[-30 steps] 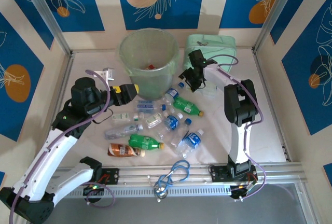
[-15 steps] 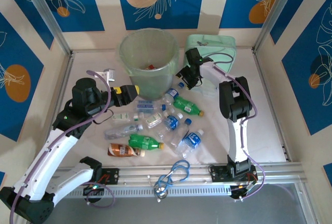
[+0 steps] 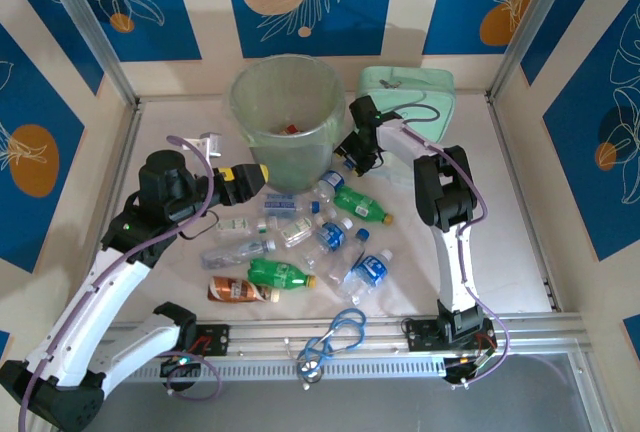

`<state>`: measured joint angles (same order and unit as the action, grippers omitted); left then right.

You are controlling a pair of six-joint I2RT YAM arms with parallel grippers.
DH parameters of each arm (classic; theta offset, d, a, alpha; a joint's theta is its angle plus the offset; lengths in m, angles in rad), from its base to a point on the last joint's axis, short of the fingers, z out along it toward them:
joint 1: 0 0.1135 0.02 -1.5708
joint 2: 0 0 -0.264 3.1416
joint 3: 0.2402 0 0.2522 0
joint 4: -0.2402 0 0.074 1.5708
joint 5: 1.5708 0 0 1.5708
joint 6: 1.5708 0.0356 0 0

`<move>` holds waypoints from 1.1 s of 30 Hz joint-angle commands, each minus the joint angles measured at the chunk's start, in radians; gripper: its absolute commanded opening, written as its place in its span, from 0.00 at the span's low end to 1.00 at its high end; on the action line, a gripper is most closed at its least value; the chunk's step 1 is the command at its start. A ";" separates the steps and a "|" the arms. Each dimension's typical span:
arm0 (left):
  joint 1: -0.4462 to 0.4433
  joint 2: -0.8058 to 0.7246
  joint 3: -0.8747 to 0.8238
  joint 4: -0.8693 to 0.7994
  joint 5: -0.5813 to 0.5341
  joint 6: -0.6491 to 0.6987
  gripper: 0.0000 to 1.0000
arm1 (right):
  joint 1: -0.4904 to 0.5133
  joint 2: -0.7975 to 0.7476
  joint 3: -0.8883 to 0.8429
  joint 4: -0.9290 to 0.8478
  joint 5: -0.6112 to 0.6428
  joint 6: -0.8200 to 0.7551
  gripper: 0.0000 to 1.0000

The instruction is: Put the plastic bottles in the bin

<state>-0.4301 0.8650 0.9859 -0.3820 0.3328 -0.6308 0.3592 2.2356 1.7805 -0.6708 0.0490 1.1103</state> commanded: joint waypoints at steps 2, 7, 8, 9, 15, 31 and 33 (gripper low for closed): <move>-0.002 -0.009 -0.009 0.005 0.016 0.001 0.84 | 0.001 0.017 0.015 -0.031 -0.005 -0.004 0.51; -0.002 -0.012 -0.012 0.005 0.015 0.000 0.84 | 0.001 0.009 0.001 -0.033 0.004 -0.004 0.45; -0.002 -0.013 -0.013 0.005 0.016 0.001 0.84 | 0.000 0.007 -0.002 -0.033 0.005 -0.004 0.44; -0.002 -0.014 -0.013 0.005 0.016 0.001 0.84 | 0.000 0.005 -0.006 -0.032 0.006 -0.006 0.42; -0.002 -0.018 -0.018 0.004 0.012 0.001 0.84 | 0.004 -0.022 -0.027 -0.027 0.018 -0.011 0.34; -0.002 -0.021 -0.016 0.013 0.012 -0.023 0.95 | -0.003 -0.242 -0.215 0.078 0.020 0.020 0.30; -0.002 -0.021 -0.012 0.010 0.014 -0.022 0.97 | -0.002 -0.274 -0.243 0.088 0.021 0.023 0.30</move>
<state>-0.4301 0.8646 0.9672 -0.3817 0.3328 -0.6514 0.3595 2.0232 1.5715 -0.6056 0.0685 1.1152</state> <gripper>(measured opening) 0.961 0.301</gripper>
